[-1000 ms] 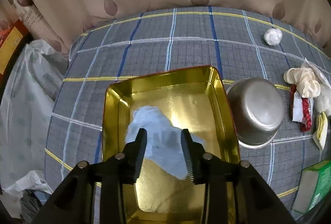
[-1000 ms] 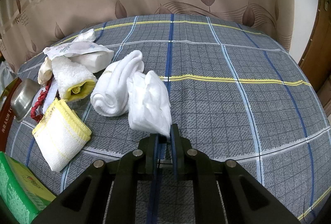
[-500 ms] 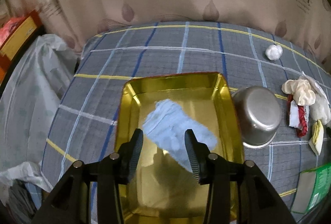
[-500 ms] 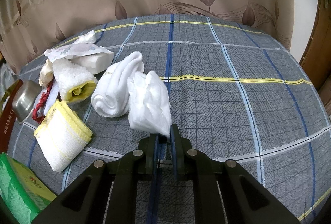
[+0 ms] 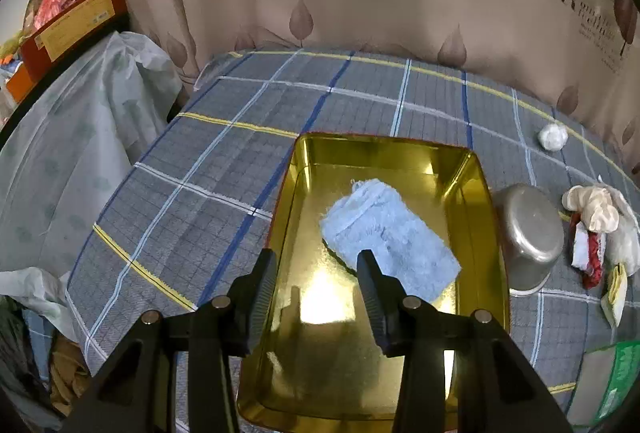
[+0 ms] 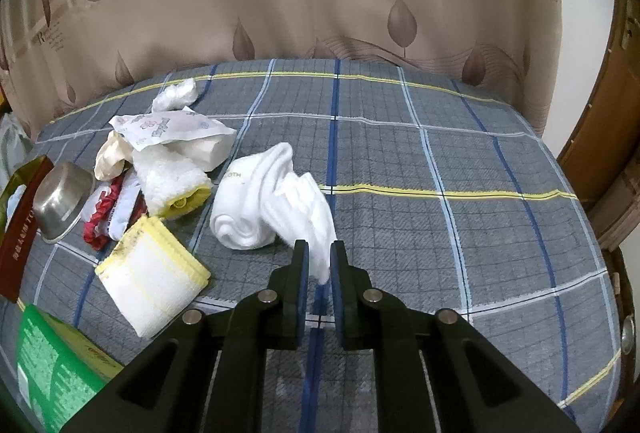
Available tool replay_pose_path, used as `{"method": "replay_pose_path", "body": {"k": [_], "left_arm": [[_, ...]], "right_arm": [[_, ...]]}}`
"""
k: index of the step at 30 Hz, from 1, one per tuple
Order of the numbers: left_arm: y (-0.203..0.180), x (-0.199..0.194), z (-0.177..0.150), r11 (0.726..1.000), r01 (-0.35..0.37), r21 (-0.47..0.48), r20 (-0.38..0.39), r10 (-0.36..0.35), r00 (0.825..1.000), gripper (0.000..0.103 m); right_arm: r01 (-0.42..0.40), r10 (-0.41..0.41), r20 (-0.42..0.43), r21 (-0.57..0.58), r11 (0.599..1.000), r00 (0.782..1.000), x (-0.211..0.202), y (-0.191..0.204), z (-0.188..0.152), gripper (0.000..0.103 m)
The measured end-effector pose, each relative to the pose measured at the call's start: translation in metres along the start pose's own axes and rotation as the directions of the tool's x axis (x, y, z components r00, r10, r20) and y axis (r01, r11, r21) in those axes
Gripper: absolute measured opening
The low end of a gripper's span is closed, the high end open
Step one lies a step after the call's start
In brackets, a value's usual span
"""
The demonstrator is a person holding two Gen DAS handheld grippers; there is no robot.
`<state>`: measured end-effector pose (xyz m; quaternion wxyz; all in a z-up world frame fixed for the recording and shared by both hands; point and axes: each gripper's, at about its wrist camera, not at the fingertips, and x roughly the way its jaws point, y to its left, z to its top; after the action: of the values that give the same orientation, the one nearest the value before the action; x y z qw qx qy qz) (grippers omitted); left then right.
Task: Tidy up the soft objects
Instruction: 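Carry the white socks with the right gripper into the gold tray and release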
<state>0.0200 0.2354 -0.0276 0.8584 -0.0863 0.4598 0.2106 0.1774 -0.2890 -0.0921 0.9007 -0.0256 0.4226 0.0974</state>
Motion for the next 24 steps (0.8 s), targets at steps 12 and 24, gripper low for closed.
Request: {"method": "replay_pose_path", "body": {"k": [12, 24], "left_arm": [[0.006, -0.002, -0.002, 0.999, 0.038, -0.031, 0.004, -0.038, 0.999, 0.043], [0.006, -0.001, -0.003, 0.999, 0.031, -0.031, 0.003, -0.031, 1.000, 0.043]], "right_arm": [[0.087, -0.087, 0.010, -0.082, 0.993, 0.996, 0.010, 0.011, 0.001, 0.064], [0.050, -0.054, -0.032, -0.112, 0.992, 0.998, 0.048, 0.018, 0.011, 0.013]]}}
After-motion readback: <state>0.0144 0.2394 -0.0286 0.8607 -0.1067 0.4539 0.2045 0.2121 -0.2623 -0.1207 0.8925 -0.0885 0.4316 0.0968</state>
